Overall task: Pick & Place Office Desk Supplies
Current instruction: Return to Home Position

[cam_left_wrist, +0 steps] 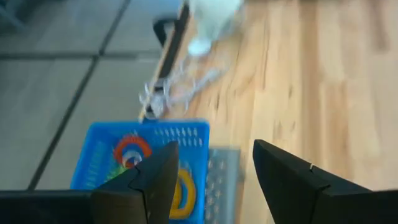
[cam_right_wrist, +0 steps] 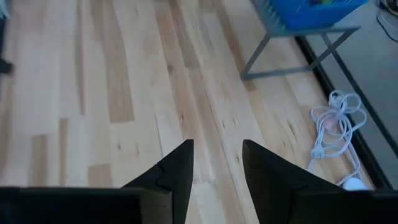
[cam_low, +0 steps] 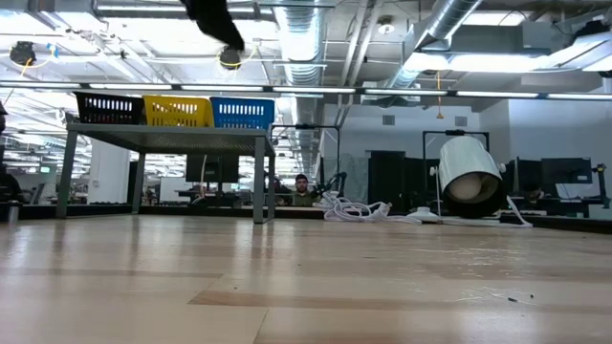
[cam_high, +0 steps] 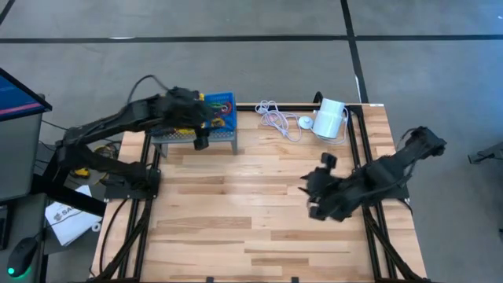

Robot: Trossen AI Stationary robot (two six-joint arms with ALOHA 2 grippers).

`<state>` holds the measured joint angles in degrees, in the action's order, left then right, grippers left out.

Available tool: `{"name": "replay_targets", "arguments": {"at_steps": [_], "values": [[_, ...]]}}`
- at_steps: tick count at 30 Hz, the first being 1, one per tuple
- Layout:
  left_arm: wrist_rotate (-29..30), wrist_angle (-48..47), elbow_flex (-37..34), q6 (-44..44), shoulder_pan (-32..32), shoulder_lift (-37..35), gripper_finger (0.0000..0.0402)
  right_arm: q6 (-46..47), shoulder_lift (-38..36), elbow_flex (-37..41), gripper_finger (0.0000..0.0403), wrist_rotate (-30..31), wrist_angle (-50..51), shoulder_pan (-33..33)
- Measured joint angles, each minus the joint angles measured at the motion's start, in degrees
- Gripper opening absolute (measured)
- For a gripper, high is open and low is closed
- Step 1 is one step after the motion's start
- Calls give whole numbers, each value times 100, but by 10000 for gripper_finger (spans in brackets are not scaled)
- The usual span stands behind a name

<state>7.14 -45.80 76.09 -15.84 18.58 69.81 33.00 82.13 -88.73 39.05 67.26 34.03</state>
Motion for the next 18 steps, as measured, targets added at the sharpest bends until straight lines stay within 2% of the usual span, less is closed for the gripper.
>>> {"name": "replay_targets", "arguments": {"at_steps": [6,9,13,18], "values": [[-4,119,2,472,-526,-925,205,134,-1115,11,132,430,193,267],[-150,54,4,977,-800,-1462,205,269,-1868,330,132,715,187,491],[-507,50,-71,1497,-1143,-2256,205,341,-2946,1275,132,898,-436,782],[-711,172,-616,2138,-1705,-3245,205,-235,-4287,2930,132,851,-2195,1014]]}}
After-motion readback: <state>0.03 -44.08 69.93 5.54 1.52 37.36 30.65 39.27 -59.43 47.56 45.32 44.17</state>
